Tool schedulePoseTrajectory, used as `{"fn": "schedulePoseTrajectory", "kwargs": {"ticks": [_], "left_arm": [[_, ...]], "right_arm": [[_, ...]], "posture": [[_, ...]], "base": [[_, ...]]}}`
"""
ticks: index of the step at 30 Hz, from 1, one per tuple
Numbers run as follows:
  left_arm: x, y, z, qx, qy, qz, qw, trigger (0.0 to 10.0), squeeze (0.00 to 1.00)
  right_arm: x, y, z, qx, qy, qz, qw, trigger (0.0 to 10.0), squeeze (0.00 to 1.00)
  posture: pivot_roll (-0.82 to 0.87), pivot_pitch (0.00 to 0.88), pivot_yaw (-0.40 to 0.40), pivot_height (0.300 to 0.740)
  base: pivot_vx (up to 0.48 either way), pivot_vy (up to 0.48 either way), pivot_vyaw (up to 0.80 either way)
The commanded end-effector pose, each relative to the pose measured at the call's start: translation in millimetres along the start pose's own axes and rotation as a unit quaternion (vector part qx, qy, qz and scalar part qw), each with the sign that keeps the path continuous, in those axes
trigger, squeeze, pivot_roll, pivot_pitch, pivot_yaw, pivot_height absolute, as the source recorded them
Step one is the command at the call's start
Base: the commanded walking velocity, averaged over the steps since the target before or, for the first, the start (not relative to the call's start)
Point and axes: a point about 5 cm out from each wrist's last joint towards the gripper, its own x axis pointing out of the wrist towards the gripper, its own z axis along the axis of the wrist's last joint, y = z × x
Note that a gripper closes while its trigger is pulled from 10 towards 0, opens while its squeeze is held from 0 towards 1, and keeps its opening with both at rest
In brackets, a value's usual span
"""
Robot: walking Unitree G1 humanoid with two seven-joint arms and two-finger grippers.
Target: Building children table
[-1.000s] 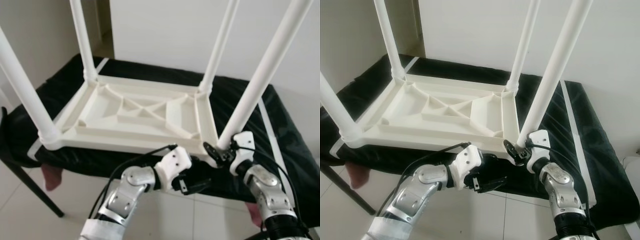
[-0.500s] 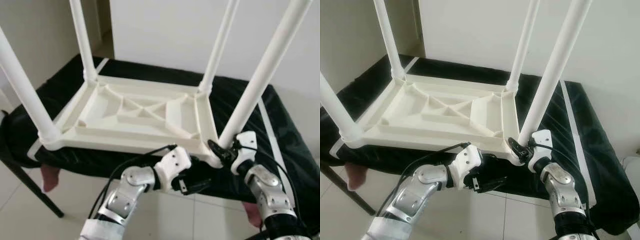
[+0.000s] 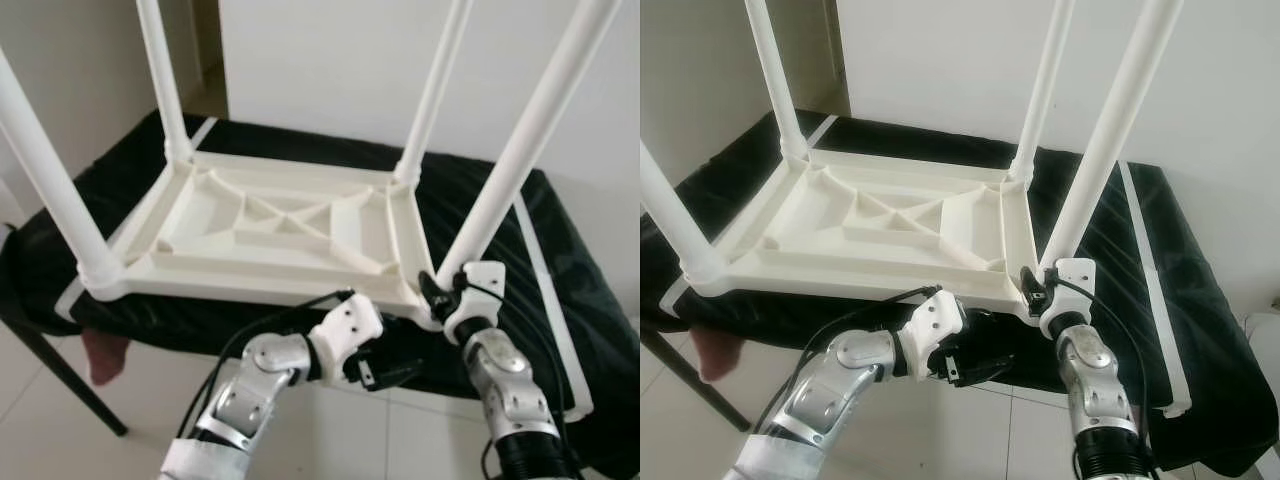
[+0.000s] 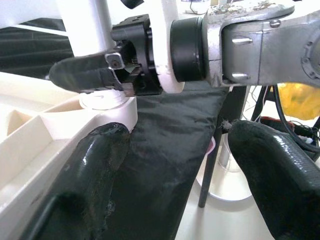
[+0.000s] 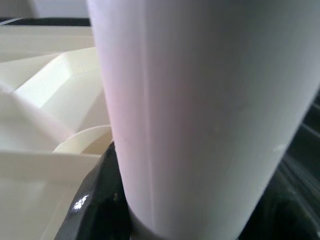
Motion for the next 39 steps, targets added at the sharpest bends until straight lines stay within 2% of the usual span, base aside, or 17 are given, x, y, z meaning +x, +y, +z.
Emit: {"fn": "schedulePoseTrajectory", "kwargs": {"ticks": [1, 2, 3, 9, 17, 18, 19, 20, 21, 23, 24, 32, 33, 34, 35, 38, 39], "left_arm": [[0.0, 0.6, 0.9, -0.002, -0.002, 0.027, 1.000, 10.0, 0.00], [0.0, 0.6, 0.9, -0.002, -0.002, 0.027, 1.000, 10.0, 0.00], [1.3, 1.6, 1.4, -0.003, -0.003, 0.028, 1.000, 10.0, 0.00], [3.0, 2.7, 3.1, -0.002, -0.007, 0.031, 0.999, 10.0, 0.00], [2.5, 3.5, 0.8, -0.005, -0.005, 0.034, 0.999, 10.0, 0.00], [2.7, 4.0, 0.9, -0.005, -0.005, 0.034, 0.999, 10.0, 0.00], [2.8, 4.3, 1.0, -0.005, -0.005, 0.034, 0.999, 10.0, 0.00], [2.8, 4.3, 1.0, -0.005, -0.005, 0.034, 0.999, 10.0, 0.00], [2.6, 4.5, 1.1, -0.005, -0.005, 0.034, 0.999, 10.0, 0.00], [2.3, 4.5, 1.1, -0.005, -0.005, 0.034, 0.999, 10.0, 0.00], [2.1, 4.3, 0.9, -0.004, -0.004, 0.034, 0.999, 10.0, 0.00], [0.6, 3.6, 0.4, -0.003, -0.003, 0.035, 0.999, 10.0, 0.00], [-0.6, 4.8, 0.2, -0.003, -0.003, 0.038, 0.999, 10.0, 0.00], [-0.6, 4.8, 0.2, -0.003, -0.003, 0.038, 0.999, 10.0, 0.00], [-2.6, 7.3, -0.4, -0.003, -0.001, 0.043, 0.999, 10.0, 0.00], [-10.4, 18.2, -1.3, 0.005, 0.007, 0.060, 0.998, 10.0, 0.00], [-10.4, 18.2, -1.3, 0.005, 0.007, 0.060, 0.998, 10.0, 0.00]], "right_arm": [[-7.9, -3.0, -8.5, 0.012, 0.016, -0.068, 0.997, 10.0, 0.00], [-7.9, -3.0, -8.5, 0.012, 0.016, -0.068, 0.997, 10.0, 0.00], [-14.1, 8.9, -11.2, 0.033, 0.012, -0.108, 0.994, 10.0, 0.00], [-18.1, 22.2, -15.2, 0.063, 0.023, -0.129, 0.989, 10.0, 0.00], [-19.0, 13.5, -5.5, 0.042, 0.008, -0.137, 0.990, 10.0, 0.00], [-19.3, 11.9, -5.1, 0.042, 0.007, -0.137, 0.990, 10.0, 0.04], [-19.9, 11.8, -4.9, 0.043, 0.007, -0.140, 0.989, 10.0, 0.74], [-19.9, 11.8, -4.9, 0.043, 0.007, -0.140, 0.989, 10.0, 0.74], [-20.2, 10.7, -3.3, 0.042, 0.002, -0.138, 0.990, 10.0, 0.92], [-20.5, 10.0, -2.2, 0.041, -0.003, -0.137, 0.990, 10.0, 0.92], [-21.0, 9.5, -0.6, 0.040, -0.008, -0.134, 0.990, 10.0, 1.00], [-24.3, 1.4, 8.0, 0.034, -0.030, -0.122, 0.991, 10.0, 1.00], [-27.9, 0.9, 9.1, 0.030, -0.035, -0.113, 0.993, 10.0, 0.52], [-27.9, 0.9, 9.1, 0.030, -0.035, -0.113, 0.993, 10.0, 0.52], [-32.7, 1.5, 9.7, 0.028, -0.041, -0.099, 0.994, 10.0, 0.00], [-50.2, 3.4, 6.4, 0.018, -0.049, -0.071, 0.996, 10.0, 0.00], [-50.2, 3.4, 6.4, 0.018, -0.049, -0.071, 0.996, 10.0, 0.00]], "posture": [[0.03, 0.002, -0.061, 0.740], [0.03, 0.002, -0.061, 0.740], [0.03, 0.000, -0.067, 0.740], [0.03, 0.000, -0.073, 0.740], [0.02, 0.000, -0.066, 0.740], [0.02, 0.000, -0.066, 0.740], [0.02, 0.000, -0.067, 0.740], [0.02, 0.000, -0.067, 0.740], [0.02, 0.000, -0.067, 0.740], [0.02, 0.000, -0.067, 0.740], [0.02, 0.000, -0.068, 0.740], [0.02, 0.000, -0.070, 0.740], [0.02, 0.000, -0.071, 0.740], [0.02, 0.000, -0.071, 0.740], [0.02, 0.000, -0.072, 0.740], [0.02, 0.000, -0.072, 0.740], [0.02, 0.000, -0.072, 0.740]], "base": [[0.000, 0.000, 0.00], [0.000, 0.000, 0.00], [0.000, 0.000, 0.00], [0.000, 0.000, 0.00], [0.000, 0.000, 0.00], [0.000, 0.000, 0.00], [0.000, 0.000, 0.00], [0.000, 0.000, 0.00], [0.000, 0.000, 0.00], [0.000, 0.000, 0.00], [0.000, 0.000, 0.00], [0.000, 0.000, 0.00], [0.000, 0.000, 0.00], [0.000, 0.000, 0.00], [0.000, 0.000, 0.00], [0.000, 0.000, 0.00], [0.000, 0.000, 0.00]]}}
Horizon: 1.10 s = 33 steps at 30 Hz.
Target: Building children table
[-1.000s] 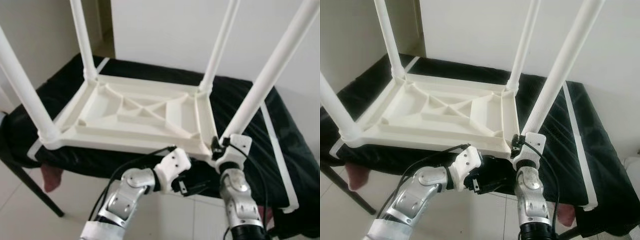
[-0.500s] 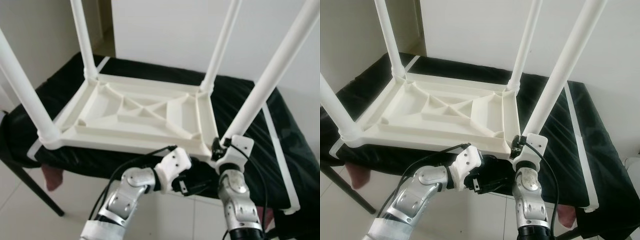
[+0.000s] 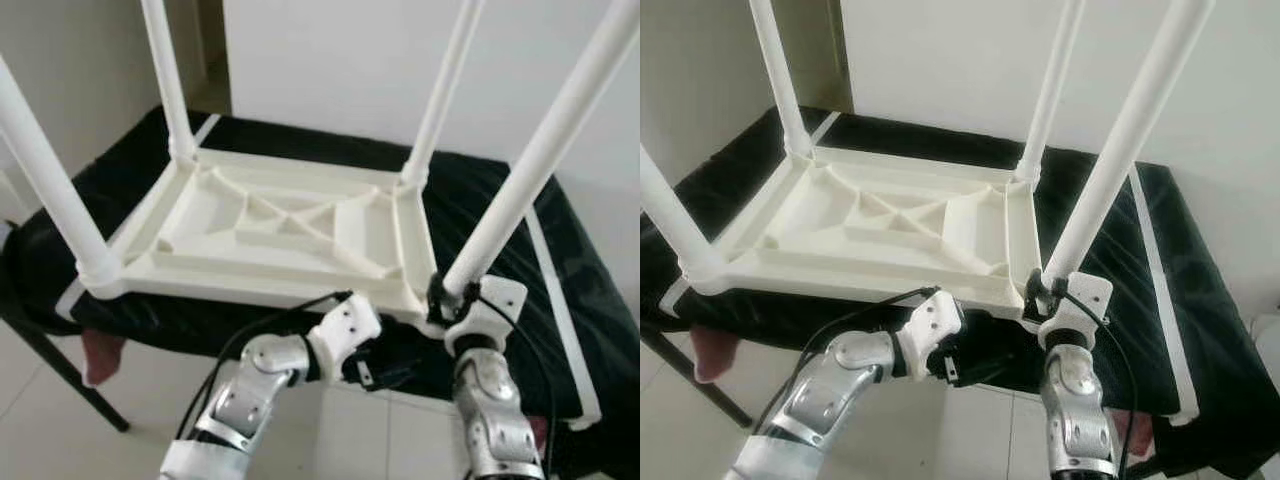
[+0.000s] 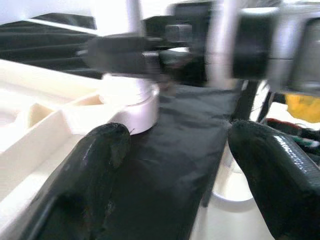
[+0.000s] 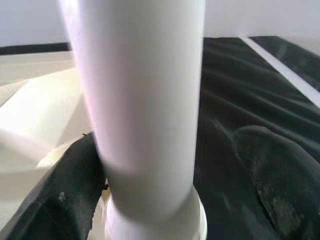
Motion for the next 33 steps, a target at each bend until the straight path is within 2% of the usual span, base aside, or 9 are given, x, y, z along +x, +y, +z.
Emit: {"fn": "schedulePoseTrajectory", "kwargs": {"ticks": [1, 2, 11, 17, 19, 25, 30, 31, 33], "left_arm": [[-5.9, 13.4, -0.7, 0.005, 0.004, 0.051, 0.999, 10.0, 0.00], [-9.7, 19.5, -1.3, 0.006, 0.008, 0.059, 0.998, 10.0, 0.00], [-26.7, 45.5, -5.3, 0.024, 0.034, 0.091, 0.995, 10.0, 0.00], [-29.3, 53.0, -2.5, 0.031, 0.036, 0.094, 0.994, 10.0, 0.00], [-29.0, 53.6, -2.1, 0.037, 0.037, 0.088, 0.995, 10.0, 0.00], [-29.7, 56.2, -1.0, 0.041, 0.035, 0.092, 0.994, 10.0, 0.00], [-31.0, 56.5, -1.7, 0.042, 0.036, 0.093, 0.994, 10.0, 0.00], [-33.0, 56.1, -2.2, 0.042, 0.037, 0.093, 0.994, 10.0, 0.00], [-35.6, 56.6, -3.4, 0.044, 0.040, 0.096, 0.994, 10.0, 0.00]], "right_arm": [[-11.6, -2.6, -1.5, -0.001, -0.005, 0.010, 1.000, 10.0, 0.00], [-18.0, -4.0, -4.5, -0.004, 0.001, 0.013, 1.000, 10.0, 0.00], [-33.4, -6.1, -14.0, -0.011, 0.029, 0.025, 0.999, 10.0, 0.00], [-41.9, 0.9, -20.6, -0.009, 0.049, 0.081, 0.995, 10.0, 0.00], [-45.3, 9.7, -21.9, -0.002, 0.058, 0.136, 0.989, 10.0, 0.00], [-42.6, 28.3, -19.6, 0.003, 0.058, 0.227, 0.972, 10.0, 0.00], [-40.6, 31.8, -17.5, -0.001, 0.053, 0.255, 0.966, 10.0, 0.00], [-37.2, 32.1, -15.2, -0.010, 0.048, 0.275, 0.960, 10.0, 0.00], [-29.6, 28.0, -13.5, -0.015, 0.045, 0.275, 0.960, 10.0, 0.00]], "posture": [[0.02, 0.000, -0.072, 0.740], [0.01, 0.000, -0.068, 0.740], [0.00, 0.000, -0.049, 0.740], [0.00, 0.002, -0.036, 0.740], [0.00, 0.004, -0.032, 0.740], [0.00, 0.008, -0.025, 0.740], [0.01, 0.008, -0.026, 0.740], [0.01, 0.008, -0.031, 0.740], [0.01, 0.007, -0.033, 0.740]], "base": [[0.000, 0.000, 0.00], [0.000, 0.000, 0.00], [0.000, 0.000, 0.00], [0.000, 0.000, 0.00], [0.000, 0.000, 0.00], [0.000, 0.000, 0.00], [0.000, 0.000, 0.00], [0.000, 0.000, 0.00], [0.000, 0.000, 0.00]]}}
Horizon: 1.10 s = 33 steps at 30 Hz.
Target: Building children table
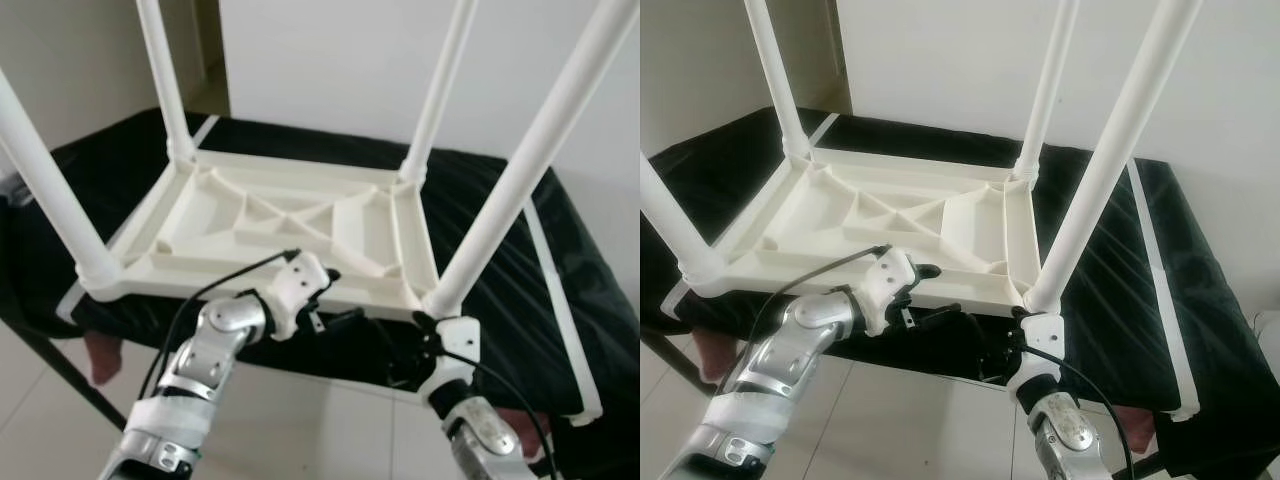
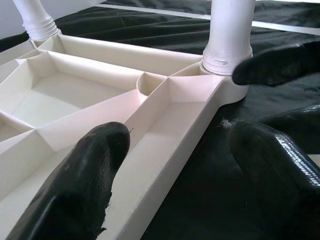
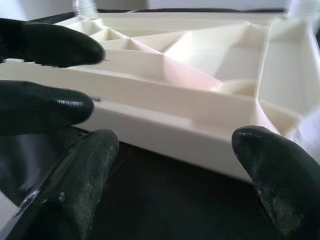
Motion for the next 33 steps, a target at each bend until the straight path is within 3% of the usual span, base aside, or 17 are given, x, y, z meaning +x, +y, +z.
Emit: {"fn": "schedulePoseTrajectory", "kwargs": {"ticks": [1, 8, 14, 19, 25, 33], "left_arm": [[-1.1, 1.5, -1.2, 0.002, 0.002, 0.013, 1.000, 10.0, 0.00], [-6.6, 3.0, -6.4, 0.007, 0.015, 0.019, 1.000, 10.0, 0.00], [-17.7, 7.4, -25.7, 0.035, 0.075, 0.022, 0.996, 10.0, 0.00], [-23.3, 16.5, -34.7, 0.042, 0.111, 0.039, 0.992, 10.0, 0.00], [-27.3, 36.4, -37.8, 0.045, 0.133, 0.088, 0.986, 10.0, 0.00], [-21.8, 50.5, -34.9, 0.060, 0.148, 0.121, 0.980, 10.0, 0.00]], "right_arm": [[2.9, -10.2, 0.1, -0.007, 0.002, -0.004, 1.000, 10.0, 0.00], [8.3, -33.5, 5.8, -0.013, -0.009, -0.046, 0.999, 10.0, 0.00], [2.4, -59.0, 7.4, -0.023, -0.013, -0.104, 0.994, 10.0, 0.00], [1.4, -69.6, 9.0, -0.024, -0.018, -0.123, 0.992, 10.0, 0.00], [2.2, -70.0, 9.8, -0.023, -0.023, -0.122, 0.992, 10.0, 0.00], [6.6, -54.5, 2.5, -0.003, -0.019, -0.099, 0.995, 10.0, 0.00]], "posture": [[0.02, 0.007, -0.035, 0.740], [0.03, 0.006, -0.040, 0.740], [0.02, 0.009, -0.035, 0.740], [0.02, 0.011, -0.030, 0.740], [0.02, 0.013, -0.026, 0.740], [0.02, 0.011, -0.024, 0.740]], "base": [[0.000, 0.000, 0.00], [0.000, 0.000, 0.00], [0.000, 0.000, 0.00], [0.000, 0.000, 0.00], [0.000, 0.000, 0.00], [0.000, 0.000, 0.00]]}}
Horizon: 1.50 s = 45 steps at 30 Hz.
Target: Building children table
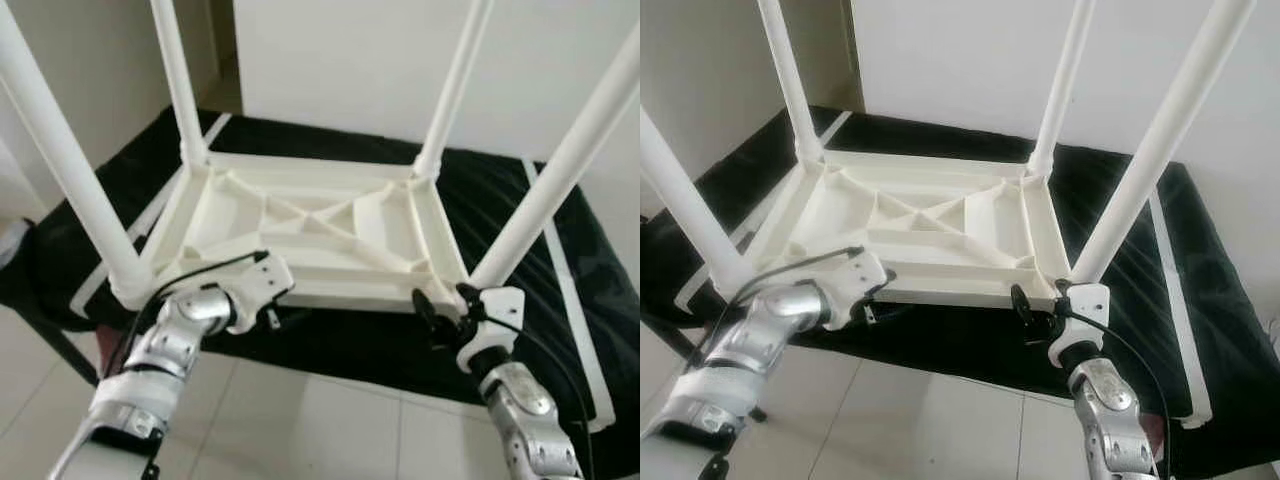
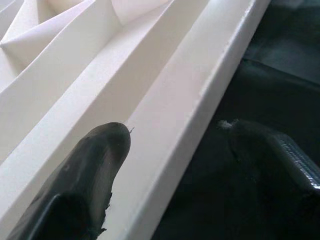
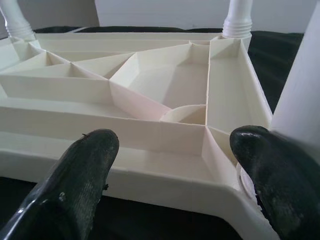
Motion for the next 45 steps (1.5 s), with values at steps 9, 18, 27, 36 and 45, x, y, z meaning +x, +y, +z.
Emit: {"fn": "schedulePoseTrajectory", "kwargs": {"ticks": [9, 18, 27, 36, 45], "left_arm": [[11.3, 17.6, -14.3, -0.060, 0.064, 0.134, 0.987, 0.0, 0.00], [16.1, 23.0, -10.8, -0.078, 0.060, 0.140, 0.985, 0.0, 0.00], [29.1, 7.1, 2.4, -0.065, 0.017, 0.094, 0.993, 0.0, 0.00], [27.8, -11.1, 35.2, -0.084, -0.114, 0.013, 0.990, 10.0, 0.00], [3.6, -17.3, 61.6, -0.130, -0.208, -0.035, 0.969, 10.0, 0.00]], "right_arm": [[-0.5, 2.3, -6.1, 0.011, 0.005, -0.003, 1.000, 10.0, 0.00], [1.1, 5.2, -6.8, 0.017, 0.002, -0.005, 1.000, 10.0, 0.00], [3.2, 11.8, -8.0, 0.023, 0.000, -0.002, 1.000, 10.0, 0.00], [1.0, 15.6, -12.4, 0.027, 0.007, -0.001, 1.000, 10.0, 0.00], [-0.6, 8.2, -17.1, 0.041, 0.013, -0.031, 0.999, 10.0, 0.00]], "posture": [[0.01, 0.000, -0.017, 0.740], [0.01, 0.000, -0.013, 0.740], [0.01, 0.000, -0.012, 0.740], [0.01, 0.003, -0.026, 0.740], [0.02, 0.020, -0.034, 0.740]], "base": [[0.000, 0.000, 0.00], [0.000, 0.000, 0.00], [0.000, 0.000, 0.00], [0.000, 0.000, 0.00], [0.000, 0.000, 0.00]]}}
